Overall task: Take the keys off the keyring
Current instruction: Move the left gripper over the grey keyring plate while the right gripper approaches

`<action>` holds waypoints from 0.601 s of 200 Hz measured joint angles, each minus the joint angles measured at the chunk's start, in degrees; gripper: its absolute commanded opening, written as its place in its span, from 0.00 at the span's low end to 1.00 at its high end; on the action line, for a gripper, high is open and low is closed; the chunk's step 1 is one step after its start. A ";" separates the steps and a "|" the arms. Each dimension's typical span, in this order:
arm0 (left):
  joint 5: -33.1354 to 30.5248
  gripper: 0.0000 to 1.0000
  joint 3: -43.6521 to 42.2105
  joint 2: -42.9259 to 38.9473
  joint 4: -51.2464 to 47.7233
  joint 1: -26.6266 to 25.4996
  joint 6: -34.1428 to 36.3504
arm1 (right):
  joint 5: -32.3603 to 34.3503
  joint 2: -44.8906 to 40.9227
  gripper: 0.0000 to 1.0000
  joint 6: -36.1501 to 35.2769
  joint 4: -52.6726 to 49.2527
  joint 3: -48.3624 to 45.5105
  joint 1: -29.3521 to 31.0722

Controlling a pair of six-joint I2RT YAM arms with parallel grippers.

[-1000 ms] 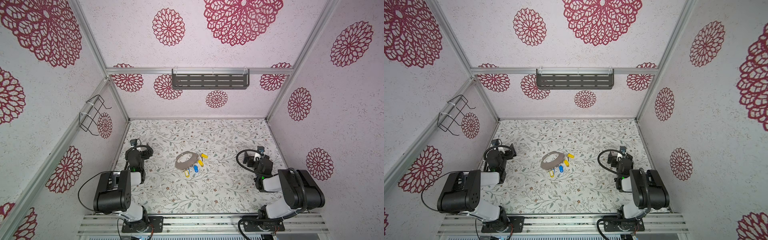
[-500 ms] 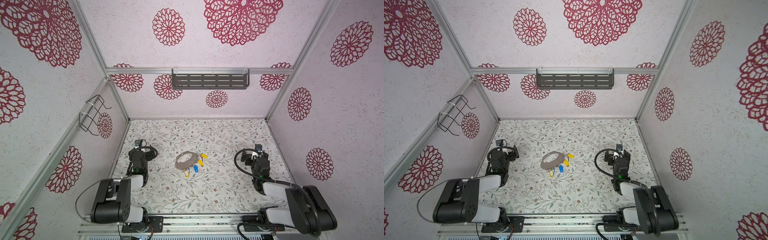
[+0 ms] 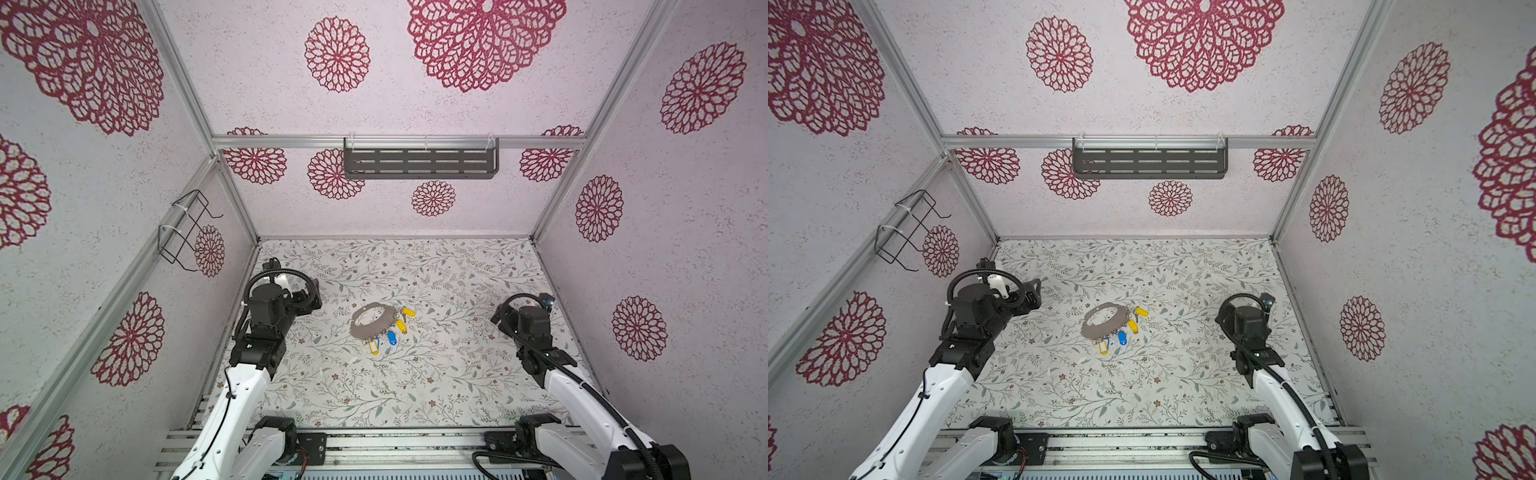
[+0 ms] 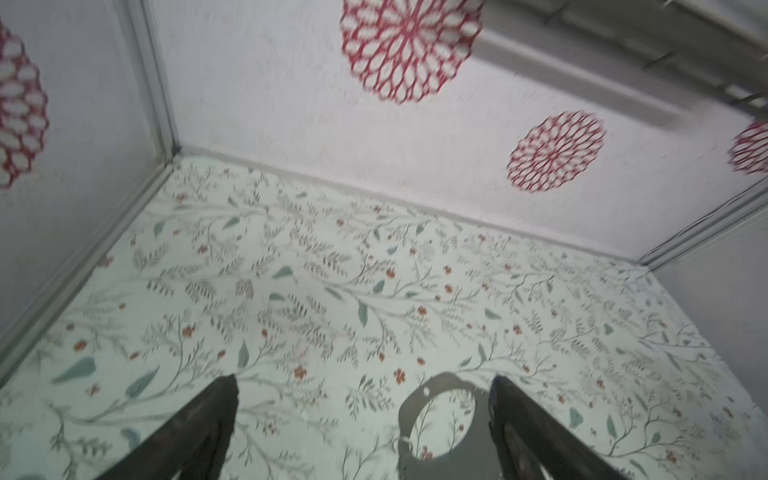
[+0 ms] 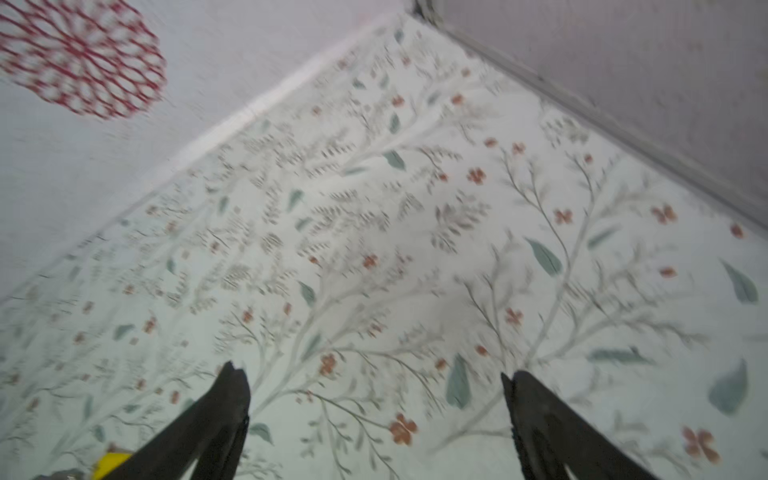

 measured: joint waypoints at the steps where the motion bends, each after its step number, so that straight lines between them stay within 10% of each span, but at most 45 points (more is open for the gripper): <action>1: -0.20 0.97 -0.09 0.00 -0.28 0.00 -0.15 | -0.15 -0.15 0.99 -0.04 -0.26 -0.15 -0.02; 73: -3.17 0.97 -4.74 -0.48 0.04 5.55 -16.06 | -5.31 -2.69 0.99 -7.06 -0.15 5.20 -0.07; 120: -1.14 0.97 -0.92 8.35 4.66 -2.05 -15.76 | -7.34 9.40 0.99 -7.82 9.68 2.38 -0.07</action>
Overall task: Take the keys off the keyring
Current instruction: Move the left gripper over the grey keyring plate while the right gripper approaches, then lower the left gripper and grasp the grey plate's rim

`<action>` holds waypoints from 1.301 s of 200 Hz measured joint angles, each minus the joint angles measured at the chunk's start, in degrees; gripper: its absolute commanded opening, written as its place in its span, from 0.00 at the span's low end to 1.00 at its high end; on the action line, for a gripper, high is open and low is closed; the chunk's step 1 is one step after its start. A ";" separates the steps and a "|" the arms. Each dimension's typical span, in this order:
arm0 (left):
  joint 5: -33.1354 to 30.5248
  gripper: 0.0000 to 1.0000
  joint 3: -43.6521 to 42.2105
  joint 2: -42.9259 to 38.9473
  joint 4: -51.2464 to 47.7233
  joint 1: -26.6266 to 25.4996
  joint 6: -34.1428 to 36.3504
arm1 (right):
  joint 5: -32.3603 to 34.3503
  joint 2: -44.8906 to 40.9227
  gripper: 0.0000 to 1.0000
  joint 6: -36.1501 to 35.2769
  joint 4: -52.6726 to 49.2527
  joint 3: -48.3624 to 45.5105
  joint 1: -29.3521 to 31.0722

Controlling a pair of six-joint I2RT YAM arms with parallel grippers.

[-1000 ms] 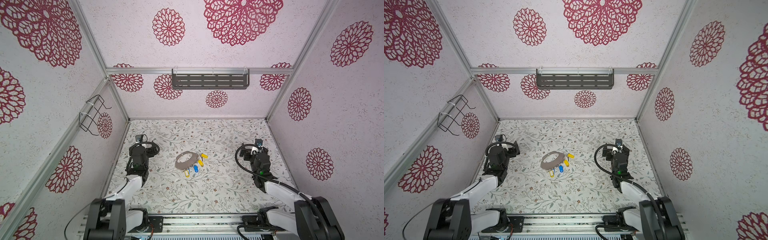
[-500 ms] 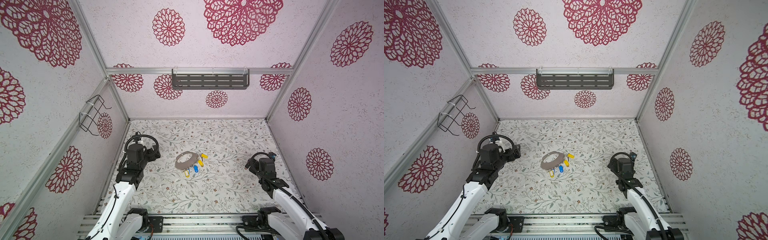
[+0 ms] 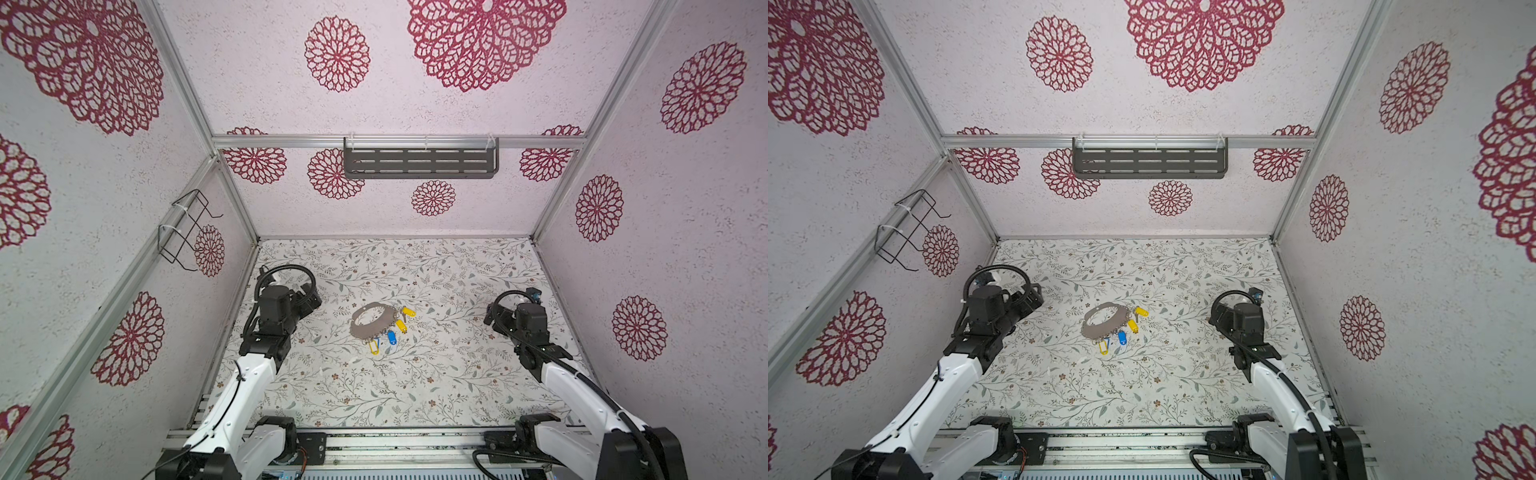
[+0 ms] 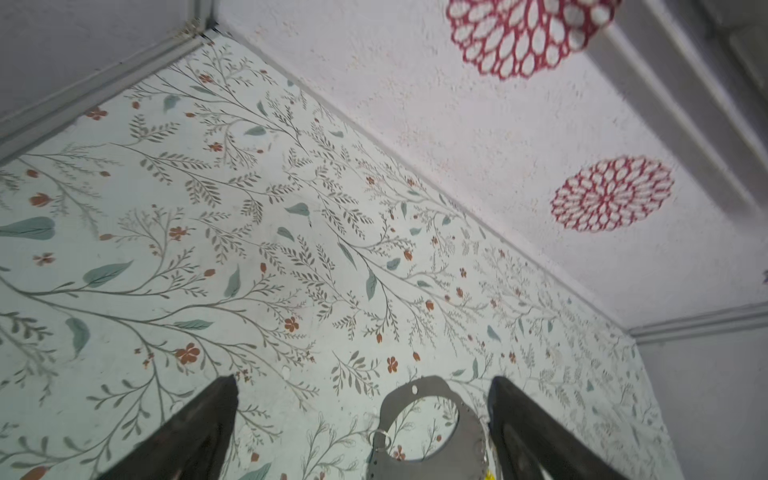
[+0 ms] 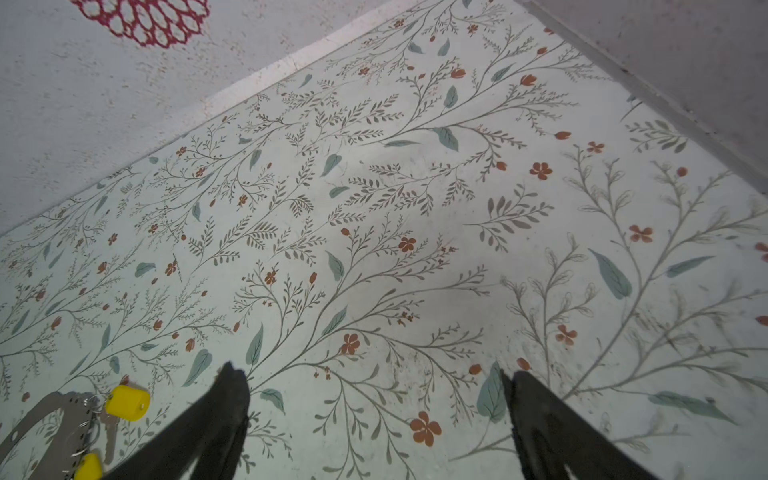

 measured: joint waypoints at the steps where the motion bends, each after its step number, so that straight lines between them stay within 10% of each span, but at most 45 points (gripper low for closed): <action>1: -0.02 0.97 0.22 0.22 -0.11 -0.22 0.13 | -0.04 0.24 0.99 0.09 0.26 -0.07 0.00; 52: -1.84 0.97 16.48 13.51 -6.60 -11.96 10.01 | -0.52 20.44 0.99 3.69 9.53 4.24 5.16; 144: -7.41 0.97 28.81 24.68 -9.92 -18.64 29.22 | 5.60 19.82 0.99 3.58 15.91 3.45 11.26; 187: 6.19 1.00 33.48 36.22 -3.72 -20.04 32.09 | 11.26 17.68 0.99 4.72 20.04 -1.29 11.26; 207: 10.78 0.80 31.98 38.69 -0.66 -20.90 37.03 | 12.44 17.14 0.99 4.72 20.96 -2.71 11.26; 260: 20.22 0.64 37.18 46.27 -11.26 -22.10 56.41 | 10.75 16.65 0.99 4.63 25.44 -4.02 11.26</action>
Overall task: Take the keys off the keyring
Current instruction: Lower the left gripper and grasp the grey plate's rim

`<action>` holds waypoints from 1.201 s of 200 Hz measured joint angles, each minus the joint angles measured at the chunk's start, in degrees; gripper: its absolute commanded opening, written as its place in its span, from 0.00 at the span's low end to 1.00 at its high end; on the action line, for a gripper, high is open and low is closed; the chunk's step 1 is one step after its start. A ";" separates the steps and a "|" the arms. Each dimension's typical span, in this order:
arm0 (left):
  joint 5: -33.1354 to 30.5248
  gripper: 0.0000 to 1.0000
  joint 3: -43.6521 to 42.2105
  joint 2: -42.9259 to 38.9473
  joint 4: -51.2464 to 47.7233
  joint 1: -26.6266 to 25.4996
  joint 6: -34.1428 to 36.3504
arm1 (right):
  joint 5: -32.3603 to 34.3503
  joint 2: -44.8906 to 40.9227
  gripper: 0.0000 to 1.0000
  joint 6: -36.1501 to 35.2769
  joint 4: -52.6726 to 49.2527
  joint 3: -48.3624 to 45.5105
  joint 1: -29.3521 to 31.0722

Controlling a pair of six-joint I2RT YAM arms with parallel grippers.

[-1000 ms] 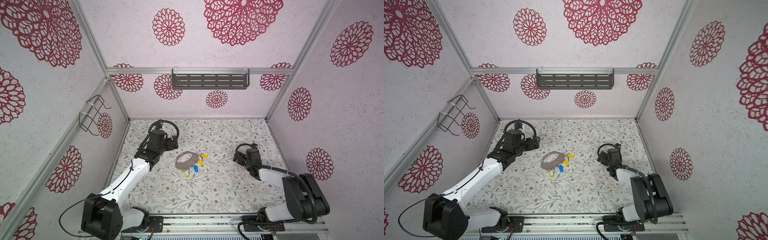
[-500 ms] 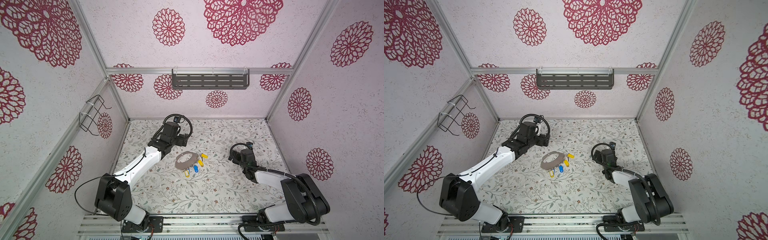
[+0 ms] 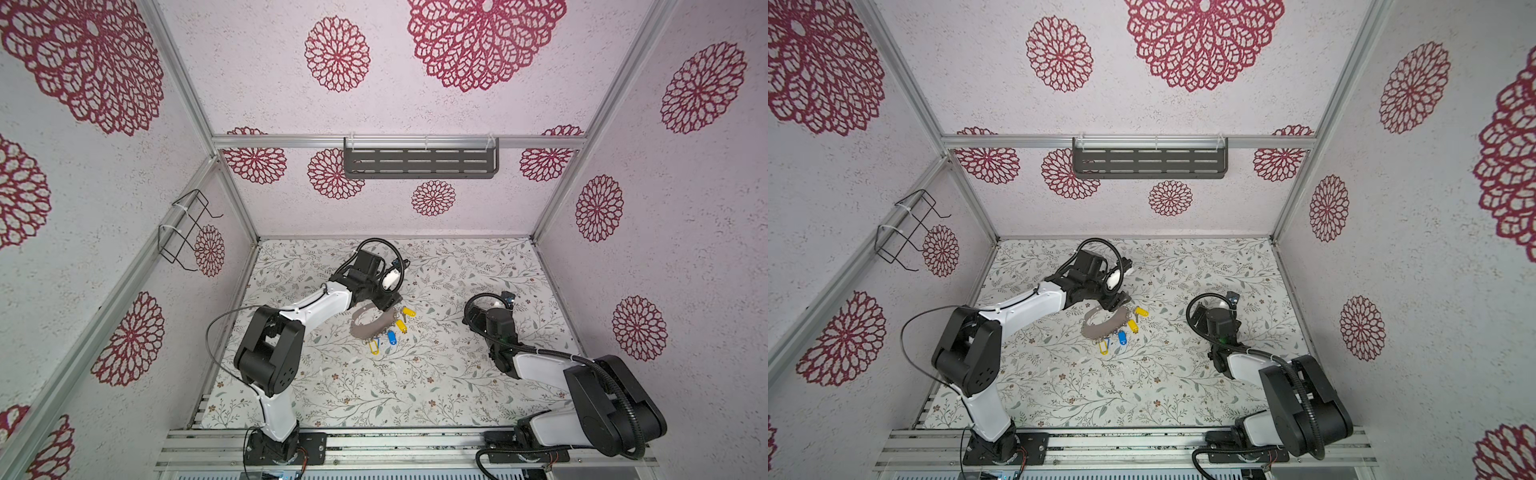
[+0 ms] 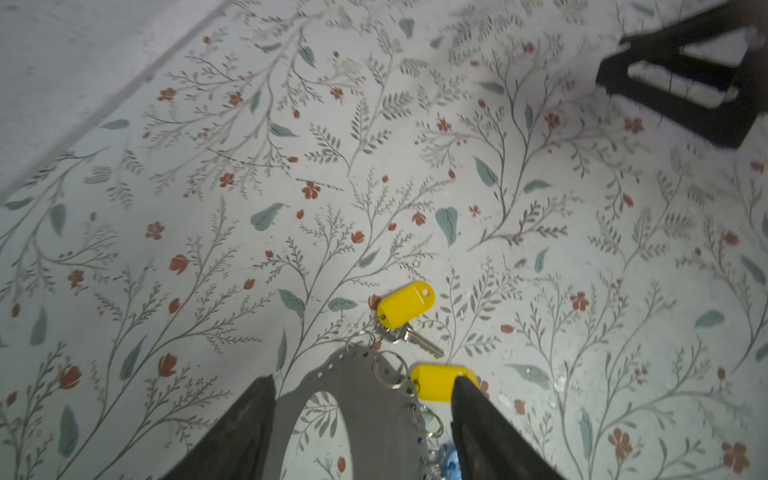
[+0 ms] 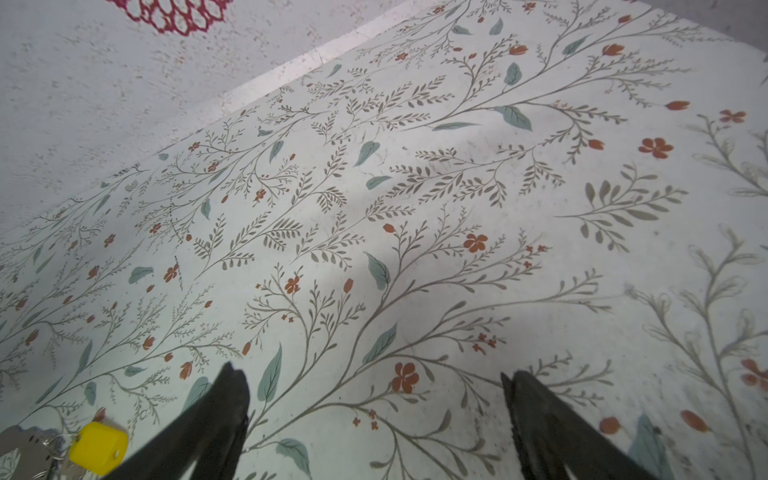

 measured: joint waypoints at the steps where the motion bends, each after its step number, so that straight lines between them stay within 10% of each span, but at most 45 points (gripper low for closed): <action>1: 0.11 0.63 0.37 0.44 -0.42 -0.07 0.50 | 0.00 0.00 0.99 0.00 0.07 0.00 0.00; 33: 2.34 0.48 6.69 7.37 -8.44 -0.22 5.44 | -1.64 0.00 0.99 -0.42 1.25 0.00 0.00; 240: -1.88 0.43 20.94 20.50 -18.58 0.42 16.41 | -5.84 0.68 0.99 -2.12 1.66 1.53 0.00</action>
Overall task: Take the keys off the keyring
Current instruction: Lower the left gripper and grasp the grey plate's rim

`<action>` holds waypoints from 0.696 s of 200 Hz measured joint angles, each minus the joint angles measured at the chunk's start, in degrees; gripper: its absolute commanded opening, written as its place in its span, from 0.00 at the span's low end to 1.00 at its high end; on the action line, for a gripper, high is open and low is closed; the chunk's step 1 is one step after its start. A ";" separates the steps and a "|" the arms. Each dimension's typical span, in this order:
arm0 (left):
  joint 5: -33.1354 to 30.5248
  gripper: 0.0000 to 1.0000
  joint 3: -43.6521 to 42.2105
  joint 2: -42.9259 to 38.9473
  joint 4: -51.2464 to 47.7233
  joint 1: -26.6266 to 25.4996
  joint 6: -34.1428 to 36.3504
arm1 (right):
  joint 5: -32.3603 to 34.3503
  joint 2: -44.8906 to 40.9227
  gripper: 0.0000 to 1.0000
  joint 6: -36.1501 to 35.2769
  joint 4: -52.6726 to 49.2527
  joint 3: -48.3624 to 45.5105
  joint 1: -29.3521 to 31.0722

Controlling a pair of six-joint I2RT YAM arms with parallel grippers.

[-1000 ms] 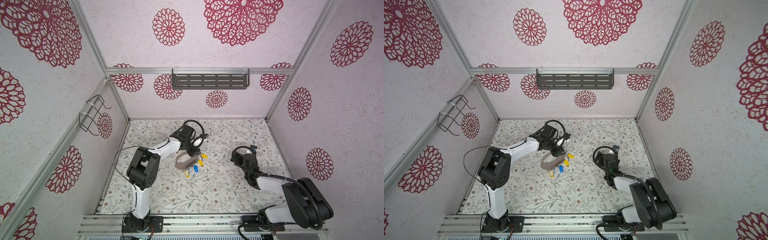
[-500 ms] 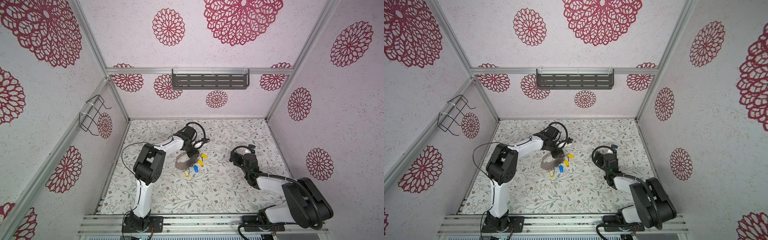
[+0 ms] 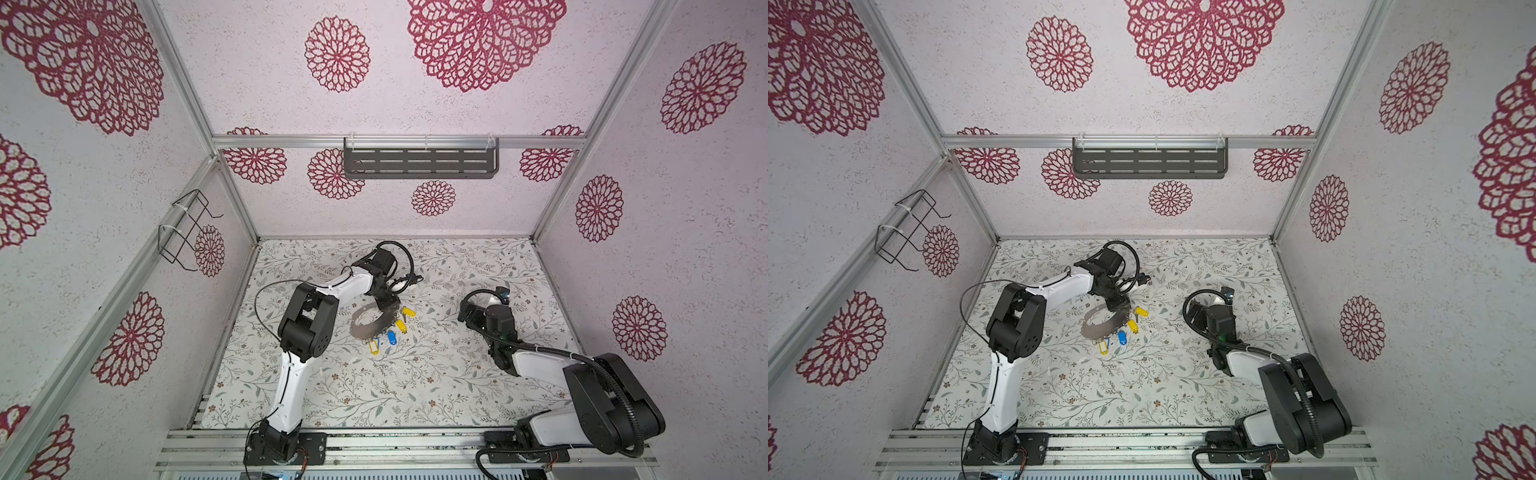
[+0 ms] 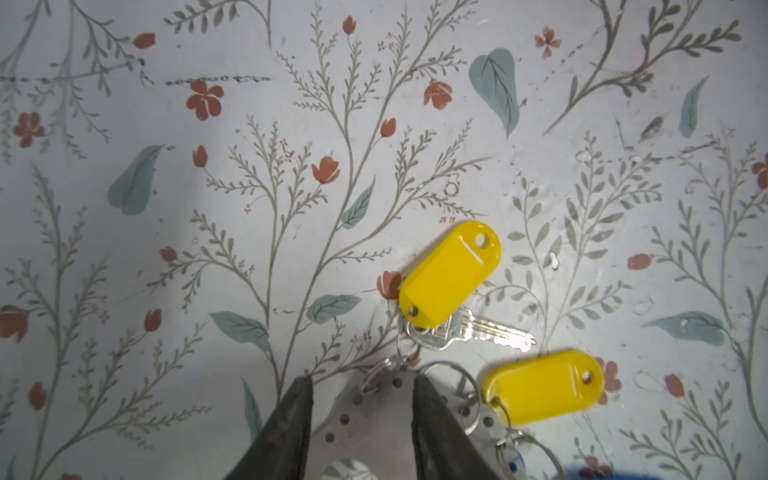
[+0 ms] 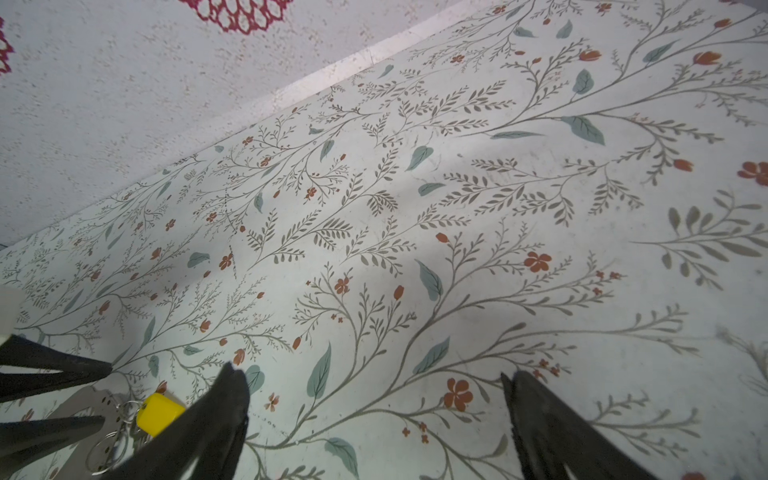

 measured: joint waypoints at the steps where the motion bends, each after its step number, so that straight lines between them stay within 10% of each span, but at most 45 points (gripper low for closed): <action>1: 0.00 0.43 0.04 0.02 -0.04 0.00 0.00 | -0.02 0.00 0.99 0.00 -0.02 0.00 0.00; 139: 1.53 0.24 -1.07 0.55 -1.03 -0.66 -0.37 | -0.81 -0.02 0.99 -0.42 -0.11 0.00 0.00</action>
